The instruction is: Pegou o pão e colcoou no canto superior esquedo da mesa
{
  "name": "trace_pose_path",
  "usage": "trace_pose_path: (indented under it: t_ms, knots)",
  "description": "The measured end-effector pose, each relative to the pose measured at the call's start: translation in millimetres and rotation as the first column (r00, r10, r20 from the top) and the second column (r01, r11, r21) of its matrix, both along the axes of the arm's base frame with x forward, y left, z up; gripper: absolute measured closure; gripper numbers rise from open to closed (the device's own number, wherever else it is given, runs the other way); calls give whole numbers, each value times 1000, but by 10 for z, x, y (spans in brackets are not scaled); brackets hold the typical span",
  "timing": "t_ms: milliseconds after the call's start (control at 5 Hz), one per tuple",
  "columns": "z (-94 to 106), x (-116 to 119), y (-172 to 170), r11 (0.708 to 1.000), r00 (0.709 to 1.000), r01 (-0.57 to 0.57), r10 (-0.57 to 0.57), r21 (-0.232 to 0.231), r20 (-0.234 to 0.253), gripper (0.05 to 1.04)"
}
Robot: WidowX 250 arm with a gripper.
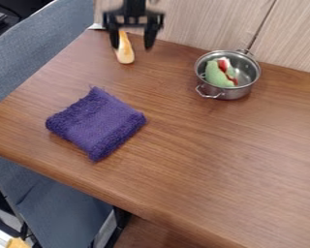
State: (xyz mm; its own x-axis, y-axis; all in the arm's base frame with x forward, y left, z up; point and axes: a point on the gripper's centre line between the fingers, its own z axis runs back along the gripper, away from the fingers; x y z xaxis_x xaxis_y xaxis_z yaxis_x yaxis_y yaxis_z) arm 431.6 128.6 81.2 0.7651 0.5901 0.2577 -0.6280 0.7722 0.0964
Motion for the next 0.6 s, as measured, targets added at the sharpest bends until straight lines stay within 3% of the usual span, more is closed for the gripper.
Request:
trace_pose_path:
  t_ms: [200, 600]
  knots:
    - [300, -123, 21, 1000, 995, 9, -6, -25, 99, 83]
    - [335, -194, -33, 996, 990, 84, -79, -32, 116, 83]
